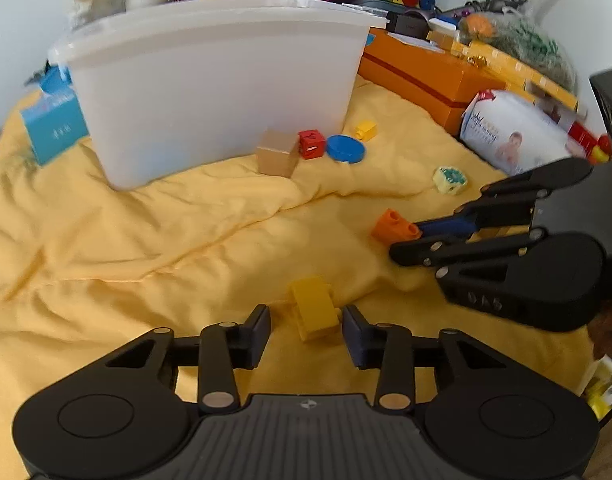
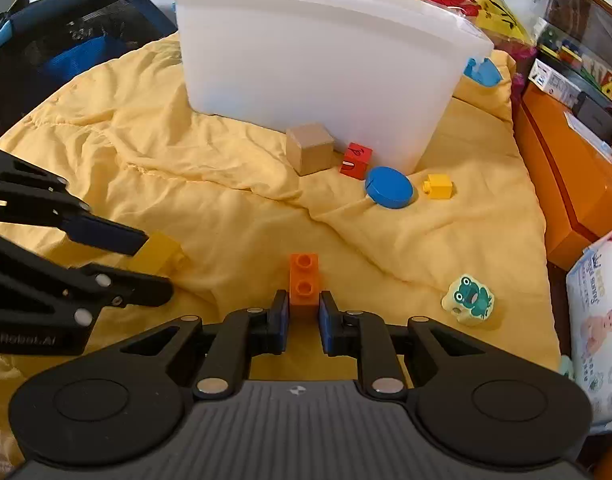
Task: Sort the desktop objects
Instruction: 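Grasp the yellow brick with the left tool while the right tool holds the orange brick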
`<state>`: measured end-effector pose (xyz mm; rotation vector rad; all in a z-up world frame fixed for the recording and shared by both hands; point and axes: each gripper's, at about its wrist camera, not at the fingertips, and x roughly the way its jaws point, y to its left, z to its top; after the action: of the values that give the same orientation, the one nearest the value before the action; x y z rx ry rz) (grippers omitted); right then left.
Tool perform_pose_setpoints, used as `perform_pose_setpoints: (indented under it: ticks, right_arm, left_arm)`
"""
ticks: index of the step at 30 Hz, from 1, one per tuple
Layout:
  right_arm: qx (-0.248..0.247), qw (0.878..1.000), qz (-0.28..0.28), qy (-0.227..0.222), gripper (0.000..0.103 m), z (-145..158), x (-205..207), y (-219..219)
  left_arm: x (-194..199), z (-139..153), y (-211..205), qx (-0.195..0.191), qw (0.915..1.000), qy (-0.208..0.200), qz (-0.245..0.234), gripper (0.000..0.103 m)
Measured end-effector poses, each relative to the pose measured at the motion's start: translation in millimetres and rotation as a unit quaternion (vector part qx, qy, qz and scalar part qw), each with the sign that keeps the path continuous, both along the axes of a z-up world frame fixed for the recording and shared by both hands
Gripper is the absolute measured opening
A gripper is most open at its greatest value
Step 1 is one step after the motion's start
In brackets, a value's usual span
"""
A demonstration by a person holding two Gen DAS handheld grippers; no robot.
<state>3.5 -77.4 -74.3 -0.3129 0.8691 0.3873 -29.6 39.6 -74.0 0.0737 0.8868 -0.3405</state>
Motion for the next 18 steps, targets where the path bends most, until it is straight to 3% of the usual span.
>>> perform_pose_setpoints:
  ticks: [3,9,13,18]
  right_arm:
    - [0.0,1.0,-0.002,0.0,0.019,0.2,-0.8,-0.2]
    - [0.009,1.0,-0.014,0.001,0.019,-0.5,-2.1,-2.0]
    - [0.007,1.0,-0.016,0.001,0.019,-0.5,-3.6,-1.8]
    - [0.005,1.0,-0.017,0.001,0.02,-0.7,-4.4,-1.5]
  left_arm:
    - [-10.6,9.8,-1.4,0.012,0.9995,-0.027,-0.012,0.044]
    - [-30.7,22.4,-26.7,0.073,0.9916,-0.082,-0.069,0.044]
    - [-27.1,11.4,-37.3,0.099,0.9886,-0.069,-0.09,0.043]
    - [-21.3,5.2,-37.5,0.112,0.9881,-0.065,-0.084,0.04]
